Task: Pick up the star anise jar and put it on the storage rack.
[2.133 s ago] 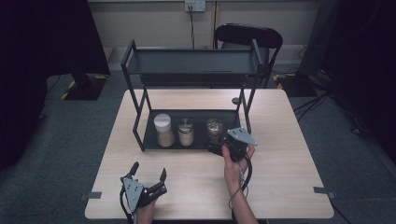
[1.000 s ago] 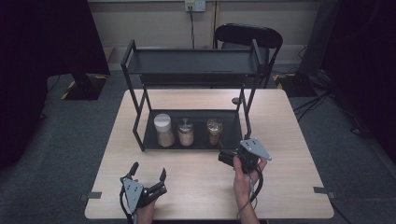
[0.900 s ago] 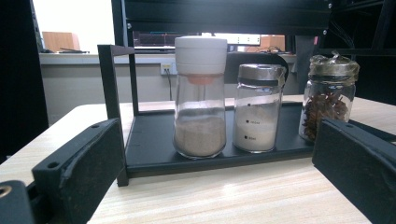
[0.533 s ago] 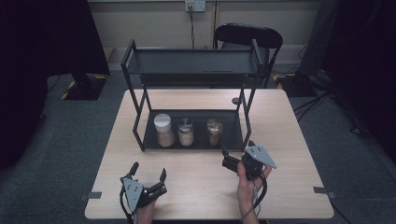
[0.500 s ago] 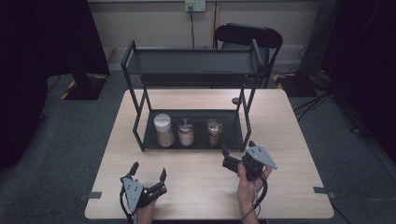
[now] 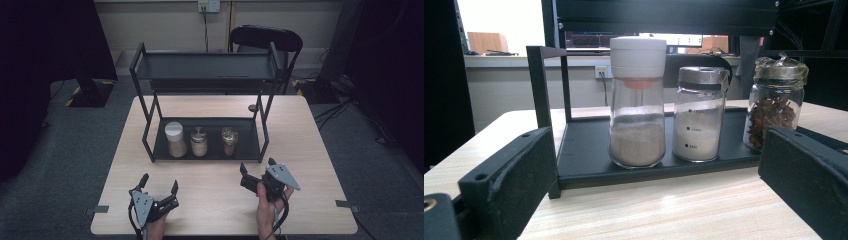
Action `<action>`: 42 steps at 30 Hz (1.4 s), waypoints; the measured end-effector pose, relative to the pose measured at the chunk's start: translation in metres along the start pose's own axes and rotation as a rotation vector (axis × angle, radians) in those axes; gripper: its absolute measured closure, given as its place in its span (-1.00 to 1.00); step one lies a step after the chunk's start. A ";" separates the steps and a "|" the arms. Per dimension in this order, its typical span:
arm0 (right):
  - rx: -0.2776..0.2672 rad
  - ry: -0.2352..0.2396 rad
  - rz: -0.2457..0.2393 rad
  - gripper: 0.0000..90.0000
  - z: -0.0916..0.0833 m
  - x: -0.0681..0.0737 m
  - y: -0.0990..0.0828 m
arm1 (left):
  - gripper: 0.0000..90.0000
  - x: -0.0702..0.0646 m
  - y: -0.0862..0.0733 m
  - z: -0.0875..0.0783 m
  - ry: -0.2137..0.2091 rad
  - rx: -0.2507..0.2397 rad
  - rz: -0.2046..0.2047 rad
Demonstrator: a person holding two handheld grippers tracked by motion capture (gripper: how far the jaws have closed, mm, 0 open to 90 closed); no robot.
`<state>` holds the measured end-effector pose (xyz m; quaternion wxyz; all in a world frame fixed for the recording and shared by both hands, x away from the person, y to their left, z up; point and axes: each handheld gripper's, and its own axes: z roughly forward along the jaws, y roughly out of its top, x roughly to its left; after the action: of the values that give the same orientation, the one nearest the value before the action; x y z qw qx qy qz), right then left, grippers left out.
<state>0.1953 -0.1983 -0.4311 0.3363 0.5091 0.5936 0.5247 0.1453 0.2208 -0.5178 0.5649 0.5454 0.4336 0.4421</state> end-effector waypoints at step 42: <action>-0.001 -0.034 -0.019 -0.99 -0.013 0.002 -0.046 | -0.97 0.000 0.000 0.000 0.002 0.000 0.001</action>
<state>0.1707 -0.1969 -0.4728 0.3515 0.5121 0.5926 0.5129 0.1451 0.2205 -0.5178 0.5642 0.5451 0.4342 0.4428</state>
